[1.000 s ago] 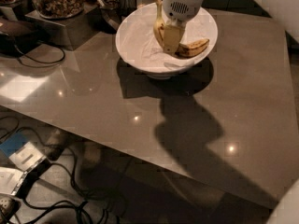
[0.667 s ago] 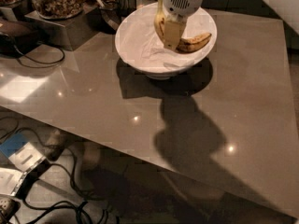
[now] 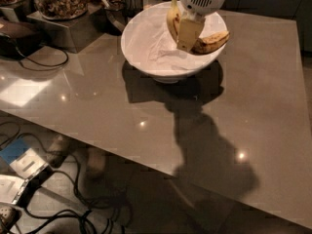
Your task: Pick banana from white bowl
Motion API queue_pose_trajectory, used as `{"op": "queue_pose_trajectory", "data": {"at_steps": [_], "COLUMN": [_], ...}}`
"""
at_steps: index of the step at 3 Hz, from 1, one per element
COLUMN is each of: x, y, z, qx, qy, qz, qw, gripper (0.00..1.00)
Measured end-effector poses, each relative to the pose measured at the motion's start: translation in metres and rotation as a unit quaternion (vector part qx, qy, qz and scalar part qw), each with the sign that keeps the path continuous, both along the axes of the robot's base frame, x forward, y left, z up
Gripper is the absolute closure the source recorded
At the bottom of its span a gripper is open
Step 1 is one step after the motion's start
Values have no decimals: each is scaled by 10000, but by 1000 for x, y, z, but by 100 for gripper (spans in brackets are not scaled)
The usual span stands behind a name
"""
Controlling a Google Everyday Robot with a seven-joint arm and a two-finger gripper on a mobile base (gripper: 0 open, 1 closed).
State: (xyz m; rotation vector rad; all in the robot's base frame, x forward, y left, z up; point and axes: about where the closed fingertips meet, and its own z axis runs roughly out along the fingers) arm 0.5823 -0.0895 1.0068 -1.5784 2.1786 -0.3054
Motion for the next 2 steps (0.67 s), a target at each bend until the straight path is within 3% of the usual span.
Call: {"op": "queue_pose_trajectory", "data": {"at_steps": [1, 2], "x": [-6, -70], "y": [-4, -16], "z": [11, 11], "qx": [38, 172], "qy": [-166, -127], "qz": [5, -178], "qw": [9999, 9996], "gripper": [100, 100]}}
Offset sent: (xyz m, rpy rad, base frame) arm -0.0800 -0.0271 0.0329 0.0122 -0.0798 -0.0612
